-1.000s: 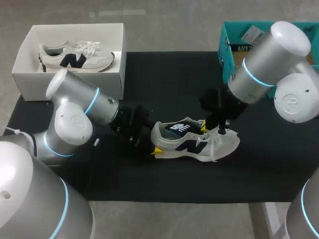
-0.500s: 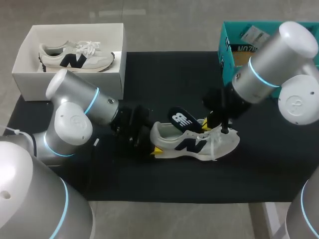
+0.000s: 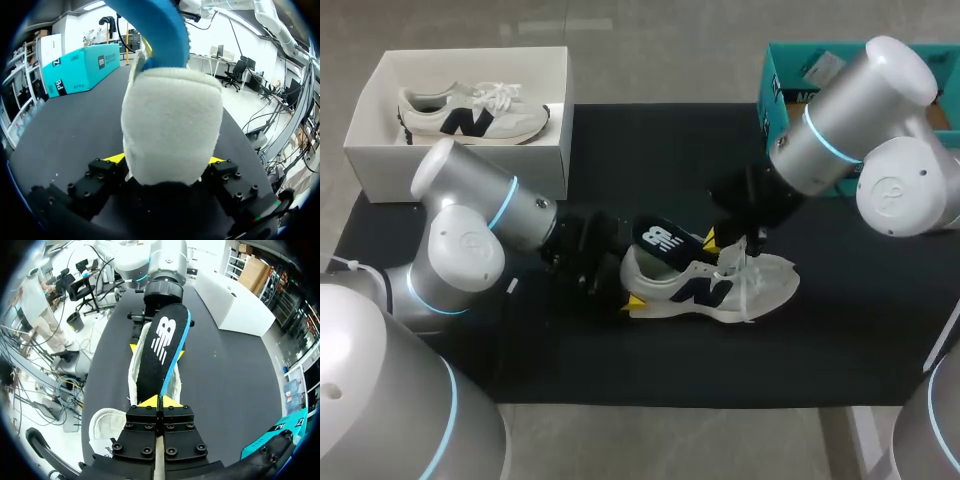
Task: Take the shoe out of the shoebox, open the shoe tongue, remove and reinsert the insole, then place the shoe into the shoebox
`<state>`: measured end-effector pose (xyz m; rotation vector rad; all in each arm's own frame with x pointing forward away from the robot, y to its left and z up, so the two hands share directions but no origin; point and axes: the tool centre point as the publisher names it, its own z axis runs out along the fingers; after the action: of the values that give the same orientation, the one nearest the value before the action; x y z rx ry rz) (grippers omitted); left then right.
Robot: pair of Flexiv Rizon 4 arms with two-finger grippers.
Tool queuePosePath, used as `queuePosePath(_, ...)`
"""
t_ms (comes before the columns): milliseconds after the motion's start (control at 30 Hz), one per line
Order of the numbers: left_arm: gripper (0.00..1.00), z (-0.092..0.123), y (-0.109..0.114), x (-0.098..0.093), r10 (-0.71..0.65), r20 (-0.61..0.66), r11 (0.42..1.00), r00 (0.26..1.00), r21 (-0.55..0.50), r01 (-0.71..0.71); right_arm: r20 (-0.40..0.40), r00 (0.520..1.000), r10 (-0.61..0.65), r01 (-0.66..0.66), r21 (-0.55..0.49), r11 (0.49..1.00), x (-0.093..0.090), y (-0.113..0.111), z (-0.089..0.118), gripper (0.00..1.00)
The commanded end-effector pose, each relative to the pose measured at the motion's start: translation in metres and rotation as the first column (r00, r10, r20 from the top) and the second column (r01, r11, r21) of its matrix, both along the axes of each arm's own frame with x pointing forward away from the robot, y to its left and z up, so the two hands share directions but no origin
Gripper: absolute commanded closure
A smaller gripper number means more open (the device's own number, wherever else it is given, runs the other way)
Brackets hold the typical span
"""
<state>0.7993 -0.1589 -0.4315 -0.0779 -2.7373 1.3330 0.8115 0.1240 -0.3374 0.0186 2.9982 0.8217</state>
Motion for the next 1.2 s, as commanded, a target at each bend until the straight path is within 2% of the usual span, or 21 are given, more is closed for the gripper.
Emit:
queuePosePath(33, 1.00, -0.003, 0.000, 0.000, -0.001, -0.001, 1.000, 1.000, 0.003, 0.001, -0.003, 1.000, 0.012, -0.011, 0.045, 0.999, 0.006, 0.006, -0.002, 1.00)
queuePosePath(167, 1.00, -0.003, 0.000, 0.000, -0.001, -0.001, 1.000, 1.000, 0.003, 0.001, 0.014, 1.000, 0.011, -0.013, 0.095, 0.995, 0.006, 0.008, 0.008, 1.00)
queuePosePath(467, 1.00, -0.003, 0.000, 0.000, -0.001, -0.001, 1.000, 1.000, 0.003, 0.001, 0.041, 0.999, -0.009, -0.003, 0.288, 0.958, 0.008, 0.007, 0.034, 1.00)
queuePosePath(700, 1.00, -0.003, 0.000, 0.000, -0.001, -0.001, 1.000, 1.000, 0.003, 0.001, 0.065, 0.998, 0.010, -0.030, 0.305, 0.952, 0.011, 0.015, 0.054, 1.00)
queuePosePath(933, 1.00, -0.003, 0.000, 0.000, -0.001, -0.001, 1.000, 1.000, 0.003, 0.001, 0.095, 0.995, 0.029, -0.062, 0.371, 0.927, 0.018, 0.024, 0.072, 1.00)
queuePosePath(1200, 1.00, -0.003, 0.000, 0.000, -0.001, -0.001, 1.000, 1.000, 0.003, 0.001, 0.137, 0.990, 0.017, -0.073, 0.418, 0.905, 0.010, 0.029, 0.119, 1.00)
